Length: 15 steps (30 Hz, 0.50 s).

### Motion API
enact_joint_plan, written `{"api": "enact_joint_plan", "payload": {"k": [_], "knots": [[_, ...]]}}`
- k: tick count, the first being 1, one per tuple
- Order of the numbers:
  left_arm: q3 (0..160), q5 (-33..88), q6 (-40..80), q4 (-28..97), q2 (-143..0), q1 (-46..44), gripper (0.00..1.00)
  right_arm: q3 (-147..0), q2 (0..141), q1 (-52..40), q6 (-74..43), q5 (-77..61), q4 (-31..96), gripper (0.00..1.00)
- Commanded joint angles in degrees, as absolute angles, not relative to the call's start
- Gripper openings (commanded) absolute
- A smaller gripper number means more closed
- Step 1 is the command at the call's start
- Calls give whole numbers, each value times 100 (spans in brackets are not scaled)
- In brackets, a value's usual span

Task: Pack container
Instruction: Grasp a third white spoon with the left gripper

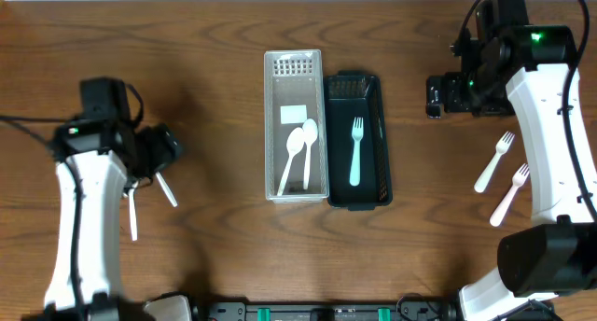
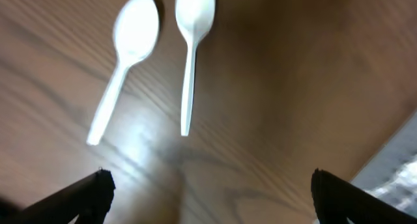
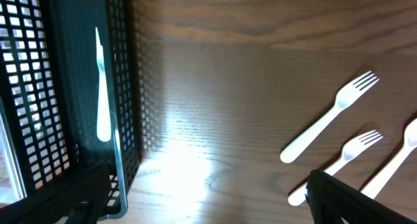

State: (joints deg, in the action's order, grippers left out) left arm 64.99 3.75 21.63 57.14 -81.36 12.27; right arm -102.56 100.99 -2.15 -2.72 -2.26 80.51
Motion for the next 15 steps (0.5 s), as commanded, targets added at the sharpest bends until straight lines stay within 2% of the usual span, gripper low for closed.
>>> {"api": "enact_joint_plan", "payload": {"k": [1,4,15], "knots": [[6346,753,1831,5500,-8355,1339,98,-10291,10127,-167,-204,-327,8058,99],[6348,749,1717,5297,-8801,1339,98,-10291,10127,-167,-202,-325,8053,99],[6370,928,2521,4340,-9979,1378,100,-10291,10127,-167,-134,-325,8031,99]]}}
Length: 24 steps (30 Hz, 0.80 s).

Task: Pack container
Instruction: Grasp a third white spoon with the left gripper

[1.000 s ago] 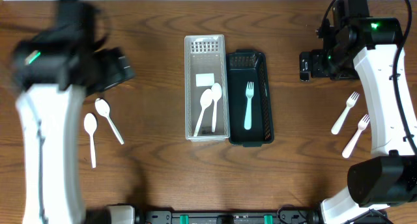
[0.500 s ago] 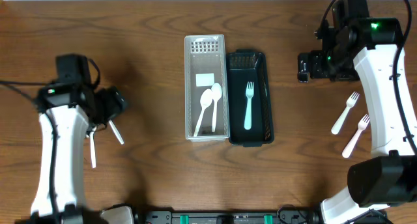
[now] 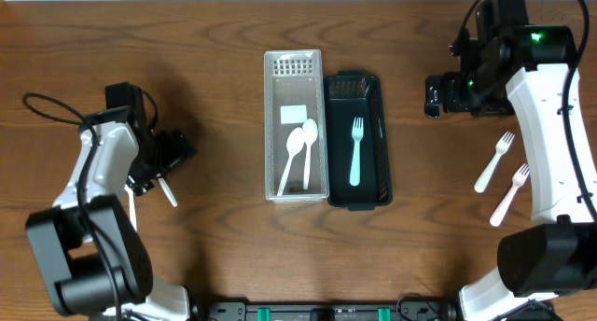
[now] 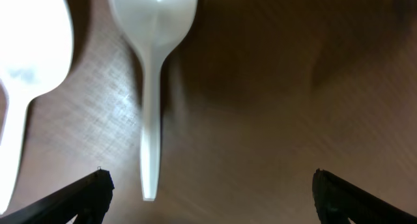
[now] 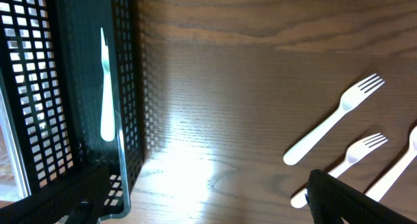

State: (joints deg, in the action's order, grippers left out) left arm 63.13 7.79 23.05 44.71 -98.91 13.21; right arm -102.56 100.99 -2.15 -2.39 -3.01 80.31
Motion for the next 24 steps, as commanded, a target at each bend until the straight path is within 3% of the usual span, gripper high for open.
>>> {"api": "enact_joint_plan", "payload": {"k": [1,8,24], "knots": [[6370,952,2523,4219,-10012,1389,99,-10291,10127,-167,-102,-325,8020,99],[6370,945,2842,3881,-10267,1485,93,-10291,10127,-167,-27,-325,8005,99],[6370,202,2453,4064,-10678,1483,92,-10291,10127,-167,-10,-325,8018,99]]}}
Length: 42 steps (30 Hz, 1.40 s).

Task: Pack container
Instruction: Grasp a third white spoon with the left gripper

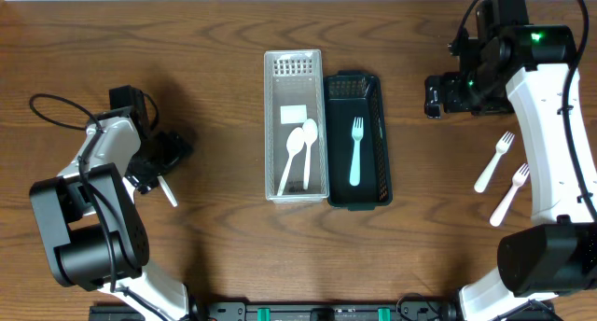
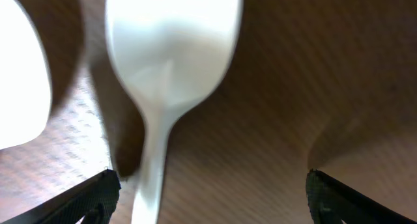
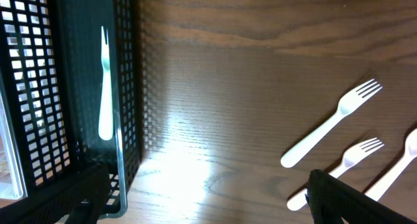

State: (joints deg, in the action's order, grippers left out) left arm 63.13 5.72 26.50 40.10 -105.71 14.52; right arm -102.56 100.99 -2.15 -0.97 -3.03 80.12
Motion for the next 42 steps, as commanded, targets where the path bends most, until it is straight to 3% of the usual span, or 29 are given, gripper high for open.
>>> {"api": "enact_joint_plan", "payload": {"k": [1,14,18,23,30,38,42], "knots": [[6370,187,2344,4066,-10709,1483,89,-10291,10127,-167,-12,-325,8018,99],[6370,191,2147,3837,-10847,1483,66,-10291,10127,-167,-12,-325,8068,99],[6370,191,2147,3771,-10847,1483,43,-10291,10127,-167,-12,-325,8062,99],[6370,191,2147,3651,-10847,1483,32,-10291,10127,-167,-12,-325,8062,99],[6370,191,2147,3632,-10847,1483,8,-10291,10127,-167,-12,-325,8058,99],[6377,220,2145,3638,-10844,1481,6,-10291,10127,-167,-12,-325,8038,99],[6661,958,2119,3922,-10728,1463,6,-10291,10127,-167,-14,-327,8031,99]]}}
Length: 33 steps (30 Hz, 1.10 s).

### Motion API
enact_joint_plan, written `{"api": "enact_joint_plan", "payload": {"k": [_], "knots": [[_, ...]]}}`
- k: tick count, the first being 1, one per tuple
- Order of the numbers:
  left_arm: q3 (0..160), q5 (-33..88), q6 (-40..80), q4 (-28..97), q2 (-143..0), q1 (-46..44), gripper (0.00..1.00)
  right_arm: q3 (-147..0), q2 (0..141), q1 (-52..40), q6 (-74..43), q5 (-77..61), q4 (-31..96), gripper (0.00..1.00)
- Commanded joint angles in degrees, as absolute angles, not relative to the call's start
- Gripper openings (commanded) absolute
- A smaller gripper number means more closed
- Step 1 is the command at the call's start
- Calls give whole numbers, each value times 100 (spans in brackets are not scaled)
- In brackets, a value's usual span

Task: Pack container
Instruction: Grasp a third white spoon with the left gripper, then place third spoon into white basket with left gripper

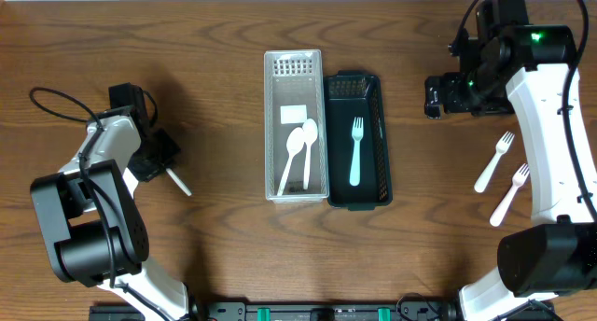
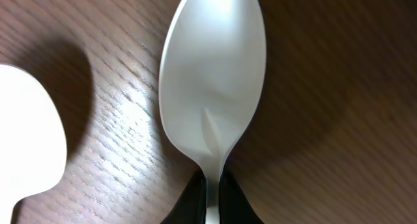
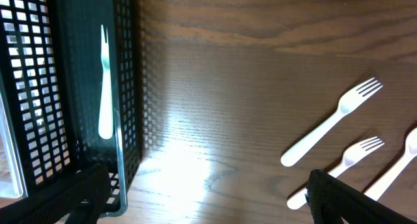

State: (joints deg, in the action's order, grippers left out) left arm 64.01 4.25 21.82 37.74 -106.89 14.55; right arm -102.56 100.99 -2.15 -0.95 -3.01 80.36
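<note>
My left gripper (image 1: 160, 164) sits low on the table at the left, shut on the handle of a white plastic spoon (image 1: 179, 183). In the left wrist view the spoon's bowl (image 2: 212, 74) fills the frame, its neck pinched between the dark fingers (image 2: 189, 201). A second spoon's bowl (image 2: 26, 136) lies just beside it. The clear container (image 1: 320, 125) holds two spoons (image 1: 298, 153). The black basket (image 1: 376, 116) next to it holds a fork (image 1: 355, 151). My right gripper (image 1: 437, 95) hovers open to the right of the basket.
White forks lie on the table at the right (image 1: 494, 160), (image 1: 509, 195); the right wrist view shows three (image 3: 331, 120), (image 3: 339, 164), (image 3: 399, 160). The basket's mesh wall (image 3: 127, 87) is at the left of that view. A black cable (image 1: 56, 95) loops beside the left arm.
My left gripper was open with its fingers either side of the spoon's handle; now it is shut on the handle. The spoon's handle has shifted slightly on the table. The right arm has not moved.
My left gripper was open above two spoons lying at the left. Then it was lower and closer to the right-hand spoon, then straddling its handle, and now it is shut on that handle. The right gripper stayed open beside the basket throughout.
</note>
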Motion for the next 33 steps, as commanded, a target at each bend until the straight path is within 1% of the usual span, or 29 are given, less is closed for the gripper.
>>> {"api": "enact_joint_plan", "payload": {"k": [1,4,7,12,15,20,24,29,30,31,32,33], "knots": [[6796,1194,2102,4056,-10650,1428,6,-10291,10127,-167,-14,-327,8012,99],[7229,1417,2099,4539,-10320,1138,6,-10291,10127,-167,-16,-327,7964,99],[7607,1374,1946,4869,-9867,554,6,-10291,10127,-167,-16,-327,7942,99],[7957,1367,1879,4910,-9297,-760,6,-10291,10127,-167,-21,-329,7944,99],[7985,1365,1651,4853,-9255,-1577,6,-10291,10127,-167,-38,-351,7946,99],[7983,1083,1503,4838,-9640,-2541,6,-10291,10127,-167,-40,-399,7948,99],[7983,792,1505,4816,-10191,-2840,6,-10291,10127,-167,-36,-454,8009,99],[7985,790,1496,4711,-10538,-2731,6,-10291,10127,-167,-36,-456,8068,98],[8007,792,1444,4720,-10503,-2681,23,-10291,10127,-167,-36,-456,8068,98],[8055,792,1380,4764,-10466,-2630,48,-10291,10127,-167,-36,-456,8068,98],[8143,792,1308,4845,-10398,-2567,59,-10291,10127,-167,-36,-456,8068,98],[8252,792,1219,4943,-10335,-2519,60,-10291,10127,-167,-36,-456,8066,98]]}}
